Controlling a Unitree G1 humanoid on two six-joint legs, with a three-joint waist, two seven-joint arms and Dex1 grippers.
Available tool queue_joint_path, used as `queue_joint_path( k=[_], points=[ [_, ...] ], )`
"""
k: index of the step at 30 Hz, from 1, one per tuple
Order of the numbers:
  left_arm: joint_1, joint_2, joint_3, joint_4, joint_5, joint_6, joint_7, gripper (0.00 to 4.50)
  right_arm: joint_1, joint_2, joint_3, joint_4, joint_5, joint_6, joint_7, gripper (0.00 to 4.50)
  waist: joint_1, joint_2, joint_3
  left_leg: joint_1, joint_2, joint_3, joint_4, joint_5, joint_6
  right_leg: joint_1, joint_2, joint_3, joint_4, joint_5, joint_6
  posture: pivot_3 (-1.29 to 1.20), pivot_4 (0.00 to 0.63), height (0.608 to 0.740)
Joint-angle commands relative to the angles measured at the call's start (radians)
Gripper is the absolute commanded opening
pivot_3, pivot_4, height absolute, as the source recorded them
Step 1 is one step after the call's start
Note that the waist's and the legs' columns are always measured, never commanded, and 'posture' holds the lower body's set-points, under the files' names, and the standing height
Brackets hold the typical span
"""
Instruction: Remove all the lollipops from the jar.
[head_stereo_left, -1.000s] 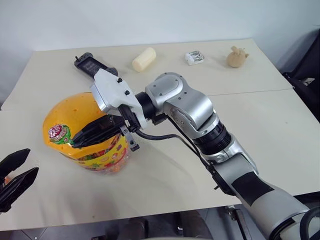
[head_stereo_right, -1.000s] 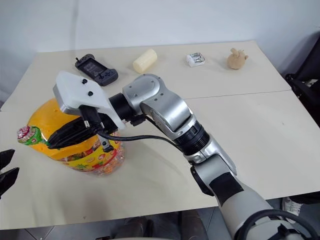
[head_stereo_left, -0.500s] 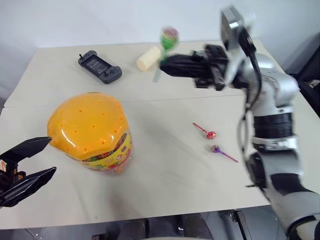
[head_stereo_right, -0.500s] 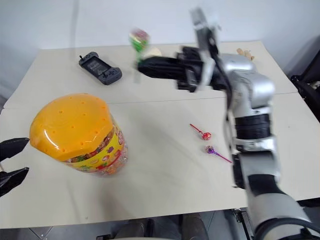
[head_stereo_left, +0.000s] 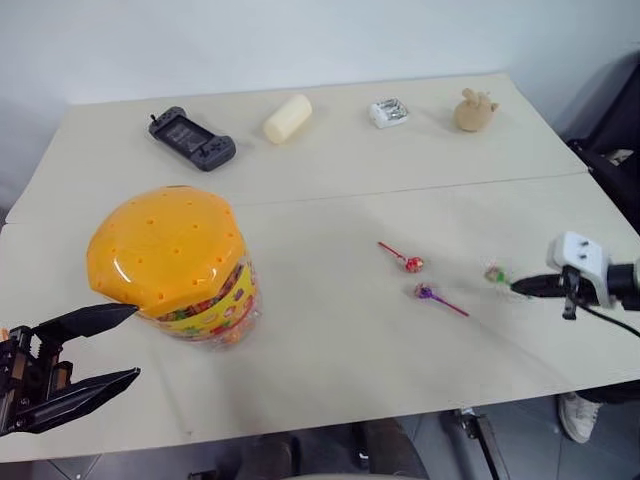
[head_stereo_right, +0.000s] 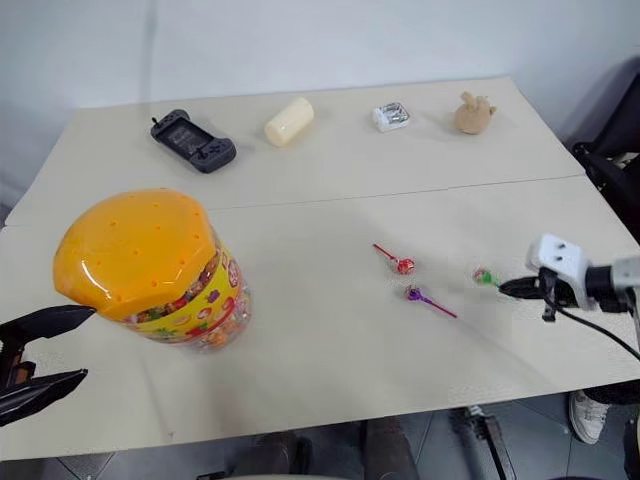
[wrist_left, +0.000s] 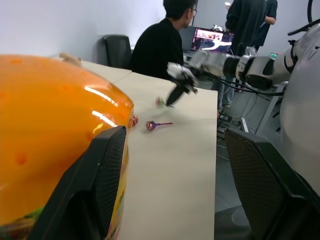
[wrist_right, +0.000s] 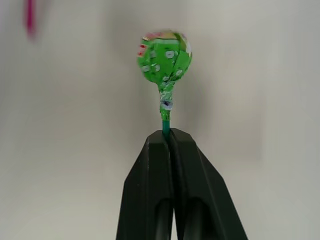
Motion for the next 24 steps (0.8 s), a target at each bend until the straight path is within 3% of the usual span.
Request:
queue_joint_path(
  k=[1, 6, 11, 16, 18, 24],
  points=[
    [-0.002, 0.002, 0.034, 0.008, 0.01, -0.017, 0.023, 3.31, 0.02, 0.02, -0.075, 0.038, 0.054, -0.041, -0.005, 0.92, 0.002, 0.0, 0.0, 0.002, 0.0, 0.001, 0.0, 0.0, 0.0, 0.001, 0.0, 0.001, 0.001, 0.0, 0.0, 0.0, 0.15, 0.74],
    [-0.013, 0.024, 0.054, 0.066, 0.016, 0.006, 0.055, 3.31, 0.044, 0.055, -0.141, 0.019, 0.113, -0.048, -0.005, 2.7, 0.004, 0.001, 0.0, 0.002, 0.001, 0.001, 0.0, 0.0, 0.0, 0.001, 0.0, 0.001, 0.001, 0.0, 0.0, 0.0, 0.15, 0.74],
    [-0.055, 0.066, 0.047, 0.208, 0.121, -0.011, 0.128, 3.31, 0.057, 0.104, -0.235, -0.113, 0.272, -0.001, 0.083, 4.46, 0.008, 0.002, 0.0, 0.002, 0.001, 0.0, 0.0, -0.001, 0.0, 0.0, 0.0, 0.0, 0.0, 0.0, 0.0, 0.0, 0.15, 0.74],
    [-0.063, 0.077, 0.039, 0.34, 0.267, -0.09, 0.135, 3.31, 0.077, 0.122, -0.29, -0.352, 0.403, 0.157, 0.068, 4.46, 0.007, 0.004, 0.002, 0.001, 0.001, 0.0, 0.0, -0.001, 0.0, -0.001, 0.0, 0.0, 0.0, 0.0, 0.0, 0.0, 0.15, 0.74],
    [-0.065, 0.075, 0.036, 0.41, 0.349, -0.15, 0.151, 3.31, 0.084, 0.145, -0.288, -0.547, 0.489, 0.265, 0.032, 4.46, 0.006, 0.004, 0.002, 0.0, 0.001, -0.001, -0.001, -0.001, 0.0, -0.001, 0.0, -0.001, -0.001, 0.0, 0.0, 0.0, 0.15, 0.74],
    [-0.081, -0.019, 0.003, 0.428, 0.467, -0.257, 0.261, 3.31, 0.166, 0.29, -0.182, -0.982, 0.549, 0.341, -0.095, 4.46, 0.008, 0.002, 0.001, -0.002, 0.002, -0.002, -0.001, -0.001, 0.0, -0.002, 0.0, -0.002, -0.002, 0.0, 0.001, 0.0, 0.15, 0.74]
  ],
)
